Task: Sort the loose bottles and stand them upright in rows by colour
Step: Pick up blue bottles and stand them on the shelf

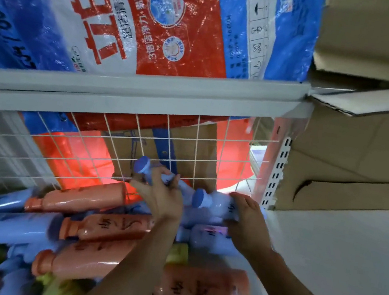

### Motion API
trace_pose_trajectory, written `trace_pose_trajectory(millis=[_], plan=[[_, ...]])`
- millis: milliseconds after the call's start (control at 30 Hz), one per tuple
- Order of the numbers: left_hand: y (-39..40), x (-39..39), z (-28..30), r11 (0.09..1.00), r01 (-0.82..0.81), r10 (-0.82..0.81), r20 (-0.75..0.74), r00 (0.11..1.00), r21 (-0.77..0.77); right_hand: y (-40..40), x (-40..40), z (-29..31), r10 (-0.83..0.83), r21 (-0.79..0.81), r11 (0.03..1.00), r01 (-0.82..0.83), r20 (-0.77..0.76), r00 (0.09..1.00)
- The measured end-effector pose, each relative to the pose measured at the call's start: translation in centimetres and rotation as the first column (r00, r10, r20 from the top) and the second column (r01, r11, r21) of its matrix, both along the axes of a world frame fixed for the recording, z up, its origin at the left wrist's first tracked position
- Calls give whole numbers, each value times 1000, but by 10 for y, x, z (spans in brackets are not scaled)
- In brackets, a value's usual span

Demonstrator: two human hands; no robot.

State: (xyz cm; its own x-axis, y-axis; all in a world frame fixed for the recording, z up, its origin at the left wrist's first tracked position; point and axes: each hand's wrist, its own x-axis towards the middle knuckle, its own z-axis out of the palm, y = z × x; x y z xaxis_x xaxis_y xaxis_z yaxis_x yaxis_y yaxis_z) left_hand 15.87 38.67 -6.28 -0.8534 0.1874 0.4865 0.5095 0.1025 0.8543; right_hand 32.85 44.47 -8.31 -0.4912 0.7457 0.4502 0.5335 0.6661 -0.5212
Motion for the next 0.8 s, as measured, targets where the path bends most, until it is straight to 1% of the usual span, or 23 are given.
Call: trace_pose_trajectory(millis=[67,133,200,233,300,367,433,533,633,700,800], plan=[[6,23,8,994,95,-84,-175,981,52,8,20,5,-40,-130,991,25,-114,993],[16,52,21,975,205,-171,-298,939,86,14,42,12,-99,-258,965,42,-214,972],[29,85,32,939,329,-277,-347,896,99,20,68,21,-165,-355,934,50,-303,938],[36,103,37,919,381,-323,-354,878,105,22,83,25,-200,-368,927,67,-336,920],[51,142,45,880,463,-406,-334,851,110,28,117,33,-271,-391,912,121,-355,895],[67,181,45,830,552,-505,-312,805,82,35,153,37,-332,-425,889,172,-338,881],[85,216,37,777,627,-592,-276,757,54,43,188,40,-368,-445,872,206,-318,874],[113,267,25,717,697,-683,-205,701,-9,56,239,48,-432,-437,852,289,-273,859],[136,313,18,609,793,-781,-171,601,7,73,287,50,-507,-419,822,387,-226,832],[151,339,18,555,832,-825,-109,554,30,88,313,48,-546,-414,801,432,-212,810],[184,366,10,532,845,-843,-54,535,61,118,344,46,-554,-421,794,438,-205,807]])
